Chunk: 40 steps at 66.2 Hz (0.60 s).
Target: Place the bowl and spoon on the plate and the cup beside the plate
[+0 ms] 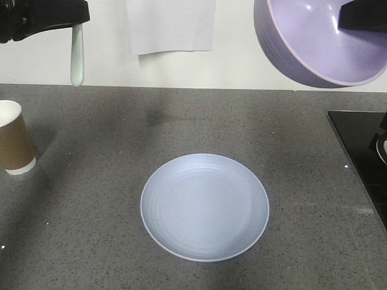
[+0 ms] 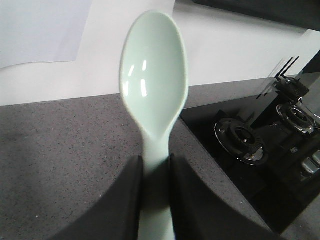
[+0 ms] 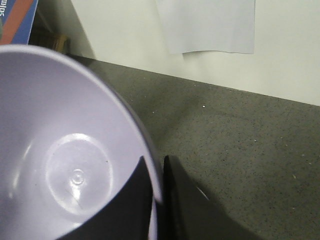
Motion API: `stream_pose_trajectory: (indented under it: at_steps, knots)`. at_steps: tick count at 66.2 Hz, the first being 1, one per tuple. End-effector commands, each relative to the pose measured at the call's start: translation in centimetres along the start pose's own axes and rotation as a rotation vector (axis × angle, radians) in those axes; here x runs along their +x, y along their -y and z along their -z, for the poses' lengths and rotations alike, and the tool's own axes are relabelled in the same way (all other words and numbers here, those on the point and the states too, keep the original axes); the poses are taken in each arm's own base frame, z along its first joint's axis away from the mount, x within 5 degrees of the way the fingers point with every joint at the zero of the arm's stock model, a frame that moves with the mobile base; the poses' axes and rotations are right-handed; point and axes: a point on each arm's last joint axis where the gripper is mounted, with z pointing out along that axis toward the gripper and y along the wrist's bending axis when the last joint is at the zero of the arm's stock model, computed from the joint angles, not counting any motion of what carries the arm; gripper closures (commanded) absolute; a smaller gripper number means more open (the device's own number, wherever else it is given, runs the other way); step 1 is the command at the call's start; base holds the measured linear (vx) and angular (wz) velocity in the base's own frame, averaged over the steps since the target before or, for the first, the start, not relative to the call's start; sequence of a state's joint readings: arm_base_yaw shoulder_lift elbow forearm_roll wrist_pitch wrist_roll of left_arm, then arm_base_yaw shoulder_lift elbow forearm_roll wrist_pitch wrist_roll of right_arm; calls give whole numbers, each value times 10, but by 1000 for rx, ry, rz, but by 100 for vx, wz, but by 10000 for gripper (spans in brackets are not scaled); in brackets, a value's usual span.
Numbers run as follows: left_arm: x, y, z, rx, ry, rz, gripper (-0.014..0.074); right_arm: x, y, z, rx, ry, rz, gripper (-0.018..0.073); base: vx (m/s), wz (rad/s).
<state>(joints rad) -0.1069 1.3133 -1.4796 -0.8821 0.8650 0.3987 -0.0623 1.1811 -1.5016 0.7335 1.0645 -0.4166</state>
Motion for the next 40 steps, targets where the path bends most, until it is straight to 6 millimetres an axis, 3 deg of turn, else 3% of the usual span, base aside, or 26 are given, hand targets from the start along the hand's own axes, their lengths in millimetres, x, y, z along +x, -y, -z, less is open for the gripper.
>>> stream_pose_trajectory:
  at_steps: [1, 40]
  knots:
    - [-12, 13, 14, 34, 95, 7, 603, -12, -10, 13, -15, 106, 7, 569, 0, 0]
    - [-12, 13, 14, 34, 95, 7, 603, -12, -10, 13, -15, 106, 7, 569, 0, 0]
